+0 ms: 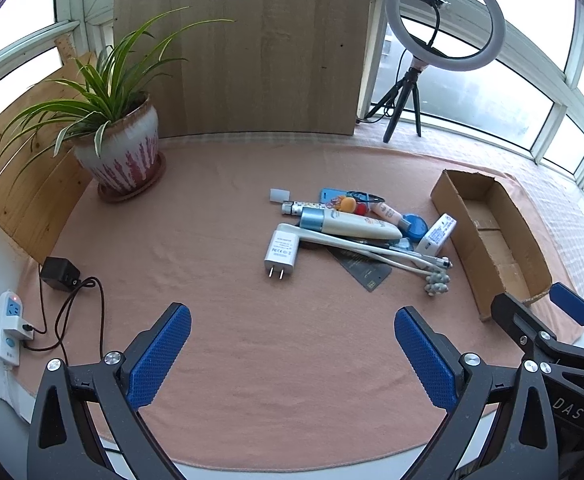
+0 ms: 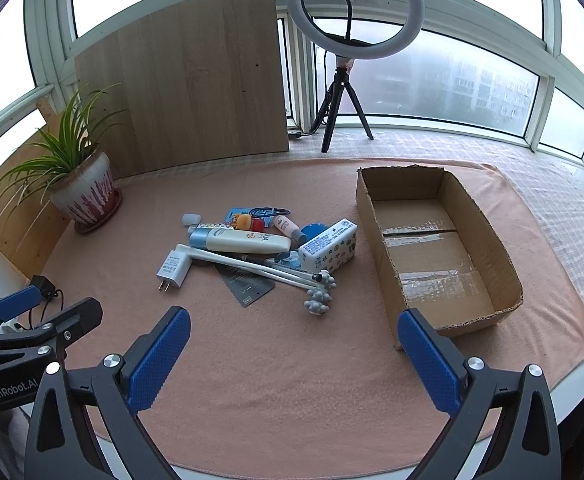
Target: Organize objects
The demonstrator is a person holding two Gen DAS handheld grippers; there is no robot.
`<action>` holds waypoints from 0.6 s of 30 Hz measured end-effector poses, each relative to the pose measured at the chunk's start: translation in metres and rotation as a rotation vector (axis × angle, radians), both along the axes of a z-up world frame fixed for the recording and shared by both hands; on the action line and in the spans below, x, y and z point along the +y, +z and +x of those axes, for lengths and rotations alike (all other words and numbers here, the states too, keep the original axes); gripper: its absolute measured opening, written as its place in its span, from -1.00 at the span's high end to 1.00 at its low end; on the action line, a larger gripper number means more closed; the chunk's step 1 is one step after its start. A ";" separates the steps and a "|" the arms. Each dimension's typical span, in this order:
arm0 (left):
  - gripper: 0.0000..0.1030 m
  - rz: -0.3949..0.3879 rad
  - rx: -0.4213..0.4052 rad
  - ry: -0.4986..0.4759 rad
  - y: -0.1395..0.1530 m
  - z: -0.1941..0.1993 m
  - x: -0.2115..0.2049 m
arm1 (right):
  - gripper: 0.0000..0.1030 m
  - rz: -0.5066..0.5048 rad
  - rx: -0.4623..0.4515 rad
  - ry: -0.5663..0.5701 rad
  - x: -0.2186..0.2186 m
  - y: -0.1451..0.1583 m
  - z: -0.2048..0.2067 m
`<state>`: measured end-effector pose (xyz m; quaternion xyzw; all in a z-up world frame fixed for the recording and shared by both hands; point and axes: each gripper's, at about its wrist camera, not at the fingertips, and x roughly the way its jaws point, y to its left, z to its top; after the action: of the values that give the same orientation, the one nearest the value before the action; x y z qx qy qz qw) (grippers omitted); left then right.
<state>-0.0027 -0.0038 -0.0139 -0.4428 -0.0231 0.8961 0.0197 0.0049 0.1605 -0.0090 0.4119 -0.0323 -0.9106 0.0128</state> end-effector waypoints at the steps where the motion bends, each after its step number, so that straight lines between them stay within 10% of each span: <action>1: -1.00 -0.002 0.001 0.001 0.000 -0.001 0.000 | -0.99 -0.001 -0.001 -0.001 0.001 0.000 -0.001; 18: -1.00 0.014 -0.024 0.046 -0.015 -0.019 -0.015 | -0.99 -0.003 -0.011 0.001 0.007 -0.007 -0.010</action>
<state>-0.0213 -0.0183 -0.0288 -0.4526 -0.0401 0.8908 0.0019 -0.0050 0.1674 -0.0162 0.4169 -0.0338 -0.9082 0.0137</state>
